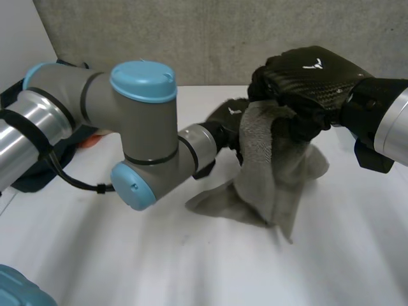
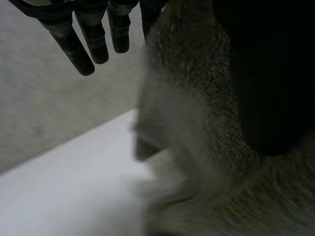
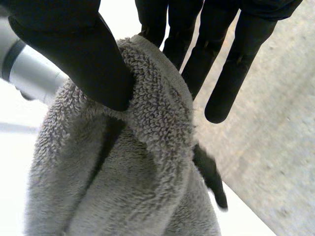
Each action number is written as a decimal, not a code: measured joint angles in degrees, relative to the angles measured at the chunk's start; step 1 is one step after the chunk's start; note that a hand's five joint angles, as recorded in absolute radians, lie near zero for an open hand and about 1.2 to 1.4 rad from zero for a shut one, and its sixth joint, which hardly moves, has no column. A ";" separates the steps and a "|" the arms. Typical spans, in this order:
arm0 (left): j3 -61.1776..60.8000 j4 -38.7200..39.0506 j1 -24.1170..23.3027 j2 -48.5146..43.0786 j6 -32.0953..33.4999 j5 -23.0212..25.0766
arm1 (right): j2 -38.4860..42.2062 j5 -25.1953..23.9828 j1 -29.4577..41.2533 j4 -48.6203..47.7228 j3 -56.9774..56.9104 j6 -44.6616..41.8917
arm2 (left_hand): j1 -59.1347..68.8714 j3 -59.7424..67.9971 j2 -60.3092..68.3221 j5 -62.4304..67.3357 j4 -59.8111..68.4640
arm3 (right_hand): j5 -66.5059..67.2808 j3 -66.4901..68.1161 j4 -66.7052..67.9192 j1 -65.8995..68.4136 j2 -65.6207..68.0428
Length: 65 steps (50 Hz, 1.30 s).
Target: Fold the laundry.
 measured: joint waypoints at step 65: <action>-26.77 5.28 16.22 8.94 12.40 -16.05 | 31.29 23.66 2.39 -21.94 8.80 -13.67 | 26.82 25.92 26.14 24.97 26.39 | 2.75 0.27 0.04 0.99 0.00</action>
